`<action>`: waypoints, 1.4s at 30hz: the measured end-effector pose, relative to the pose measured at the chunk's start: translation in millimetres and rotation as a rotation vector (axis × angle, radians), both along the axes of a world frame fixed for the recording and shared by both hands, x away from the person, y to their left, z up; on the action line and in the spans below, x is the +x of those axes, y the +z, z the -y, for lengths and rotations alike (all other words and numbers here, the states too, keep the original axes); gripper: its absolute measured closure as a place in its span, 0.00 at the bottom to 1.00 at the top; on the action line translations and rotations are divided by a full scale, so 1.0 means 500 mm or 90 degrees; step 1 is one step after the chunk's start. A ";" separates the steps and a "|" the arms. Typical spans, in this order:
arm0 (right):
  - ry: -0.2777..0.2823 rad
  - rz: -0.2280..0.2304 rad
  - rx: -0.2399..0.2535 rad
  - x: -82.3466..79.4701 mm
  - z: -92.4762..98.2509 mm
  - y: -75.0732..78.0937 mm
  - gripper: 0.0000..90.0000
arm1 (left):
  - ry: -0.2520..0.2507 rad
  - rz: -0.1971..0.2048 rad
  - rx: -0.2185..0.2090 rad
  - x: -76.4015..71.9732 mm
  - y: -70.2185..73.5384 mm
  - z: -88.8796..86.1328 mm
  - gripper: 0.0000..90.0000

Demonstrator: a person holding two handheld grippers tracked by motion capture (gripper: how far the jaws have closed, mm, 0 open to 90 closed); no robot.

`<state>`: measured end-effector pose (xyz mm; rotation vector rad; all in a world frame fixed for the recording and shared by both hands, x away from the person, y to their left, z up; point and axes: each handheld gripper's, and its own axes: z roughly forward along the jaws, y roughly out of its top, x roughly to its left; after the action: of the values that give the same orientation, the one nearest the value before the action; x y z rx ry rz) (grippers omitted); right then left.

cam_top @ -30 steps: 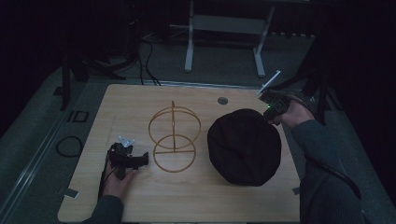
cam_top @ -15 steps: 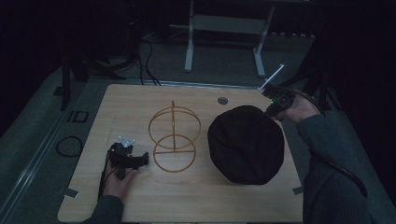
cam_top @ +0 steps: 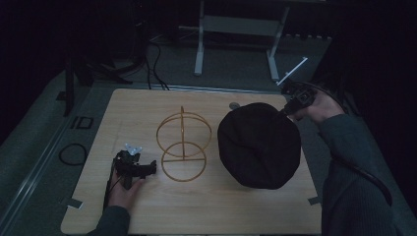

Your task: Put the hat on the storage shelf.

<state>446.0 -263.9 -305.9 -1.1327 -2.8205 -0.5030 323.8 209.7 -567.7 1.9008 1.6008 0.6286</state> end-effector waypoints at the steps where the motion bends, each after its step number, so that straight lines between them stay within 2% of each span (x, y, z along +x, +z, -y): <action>1: 0.001 0.001 0.003 -0.001 -0.001 0.005 0.84 | 0.000 0.000 0.000 0.000 0.000 0.000 0.01; 5: 0.002 0.004 0.013 -0.001 -0.003 0.014 0.84 | 0.000 0.000 0.000 0.000 0.000 0.000 0.01; 9: -0.002 0.004 0.042 0.000 -0.006 0.036 0.84 | 0.000 0.000 0.000 0.000 0.000 0.000 0.01; 17: -0.006 0.007 0.064 0.001 -0.015 0.056 0.84 | 0.000 0.000 0.000 0.000 0.000 0.000 0.01; 28: -0.015 0.013 0.098 0.004 -0.048 0.081 0.84 | 0.000 0.000 0.000 0.000 0.000 0.000 0.01; 37: -0.006 0.017 0.121 0.003 -0.077 0.096 0.84 | 0.000 0.000 0.000 0.000 0.000 0.000 0.01; 42: -0.009 0.024 0.125 0.004 -0.090 0.104 0.84 | 0.000 0.000 0.000 0.000 0.000 0.000 0.01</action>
<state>447.8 -218.7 -254.0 -1.1153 -2.7216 -0.7904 323.8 209.6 -567.7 1.9001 1.6009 0.6287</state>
